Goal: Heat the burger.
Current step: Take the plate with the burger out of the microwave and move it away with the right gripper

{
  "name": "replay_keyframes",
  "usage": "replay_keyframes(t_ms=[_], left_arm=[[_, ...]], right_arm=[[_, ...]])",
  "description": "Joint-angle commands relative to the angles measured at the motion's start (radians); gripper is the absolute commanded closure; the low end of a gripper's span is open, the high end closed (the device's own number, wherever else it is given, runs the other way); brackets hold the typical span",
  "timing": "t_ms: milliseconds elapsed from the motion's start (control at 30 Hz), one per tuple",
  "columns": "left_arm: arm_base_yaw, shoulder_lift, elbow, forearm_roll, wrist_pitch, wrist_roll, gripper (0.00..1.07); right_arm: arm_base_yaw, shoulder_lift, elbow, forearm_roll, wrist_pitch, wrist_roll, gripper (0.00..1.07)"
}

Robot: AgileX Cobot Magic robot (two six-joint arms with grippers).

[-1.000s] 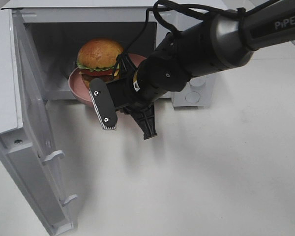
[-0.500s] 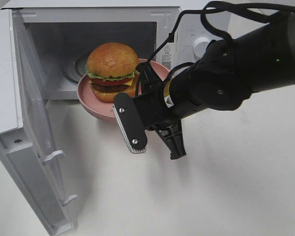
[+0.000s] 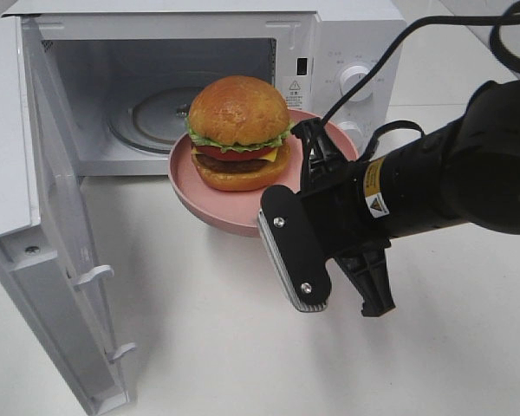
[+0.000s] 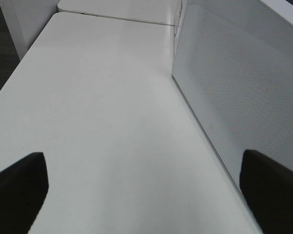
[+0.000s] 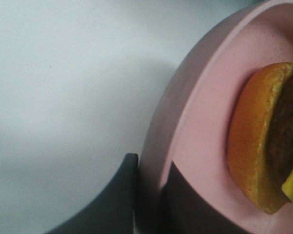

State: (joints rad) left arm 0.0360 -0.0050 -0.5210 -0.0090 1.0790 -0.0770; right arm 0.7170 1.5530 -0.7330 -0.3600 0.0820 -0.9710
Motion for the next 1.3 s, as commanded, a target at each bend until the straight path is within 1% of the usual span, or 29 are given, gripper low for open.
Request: replay_keyframes(t_ms=[33, 100, 200, 267, 300, 333, 367, 400, 467, 567, 733, 800, 900, 967, 1000, 1067, 1167, 1233, 1300], left_arm=[[0.003, -0.015, 0.001, 0.000, -0.010, 0.002, 0.06], [0.003, -0.015, 0.001, 0.000, -0.010, 0.002, 0.06], [0.003, -0.015, 0.001, 0.000, -0.010, 0.002, 0.06], [0.003, -0.015, 0.001, 0.000, -0.010, 0.002, 0.06], [0.003, -0.015, 0.001, 0.000, -0.010, 0.002, 0.06], [0.003, -0.015, 0.001, 0.000, -0.010, 0.002, 0.06], [0.003, -0.015, 0.001, 0.000, -0.010, 0.002, 0.06], [0.003, -0.015, 0.001, 0.000, -0.010, 0.002, 0.06], [0.003, -0.015, 0.001, 0.000, -0.010, 0.002, 0.06], [0.003, -0.015, 0.001, 0.000, -0.010, 0.002, 0.06], [0.003, -0.015, 0.001, 0.000, -0.010, 0.002, 0.06], [0.003, -0.015, 0.001, 0.000, -0.010, 0.002, 0.06], [0.003, -0.015, 0.001, 0.000, -0.010, 0.002, 0.06], [0.003, -0.015, 0.001, 0.000, -0.010, 0.002, 0.06], [0.003, -0.015, 0.001, 0.000, -0.010, 0.002, 0.06], [0.003, -0.015, 0.001, 0.000, -0.010, 0.002, 0.06], [0.003, -0.015, 0.001, 0.000, -0.010, 0.002, 0.06], [0.003, -0.015, 0.001, 0.000, -0.010, 0.002, 0.06], [0.003, -0.015, 0.001, 0.000, -0.010, 0.002, 0.06]], right_arm=[[-0.003, -0.056, 0.019, -0.009, -0.061, -0.004, 1.07], [-0.003, -0.105, 0.065, -0.009, -0.056, -0.003, 1.07], [-0.003, -0.139, 0.095, -0.009, -0.054, 0.000, 1.07], [-0.003, -0.198, 0.136, -0.009, -0.020, 0.000, 1.07], [-0.003, -0.198, 0.136, -0.009, -0.020, 0.000, 1.07], [-0.003, -0.234, 0.164, -0.009, 0.001, 0.000, 1.07], [-0.003, -0.234, 0.164, -0.009, 0.001, 0.000, 1.07], [-0.003, -0.277, 0.190, -0.009, 0.021, 0.001, 1.07], [-0.003, -0.294, 0.201, -0.009, 0.026, 0.002, 1.07], [-0.003, -0.381, 0.244, -0.009, 0.069, 0.026, 1.07], [-0.003, -0.455, 0.278, -0.010, 0.121, 0.034, 1.07], [-0.003, -0.536, 0.313, -0.013, 0.170, 0.059, 1.07], [-0.003, -0.553, 0.322, -0.013, 0.182, 0.068, 1.07], [-0.003, -0.609, 0.345, -0.025, 0.225, 0.095, 1.07], [-0.003, -0.609, 0.345, -0.025, 0.225, 0.095, 1.07], [-0.003, -0.682, 0.361, -0.060, 0.295, 0.149, 1.07], [-0.003, -0.702, 0.366, -0.070, 0.313, 0.166, 1.07], [-0.003, -0.766, 0.379, -0.112, 0.385, 0.240, 1.07], [-0.003, -0.783, 0.384, -0.120, 0.402, 0.262, 1.07]])
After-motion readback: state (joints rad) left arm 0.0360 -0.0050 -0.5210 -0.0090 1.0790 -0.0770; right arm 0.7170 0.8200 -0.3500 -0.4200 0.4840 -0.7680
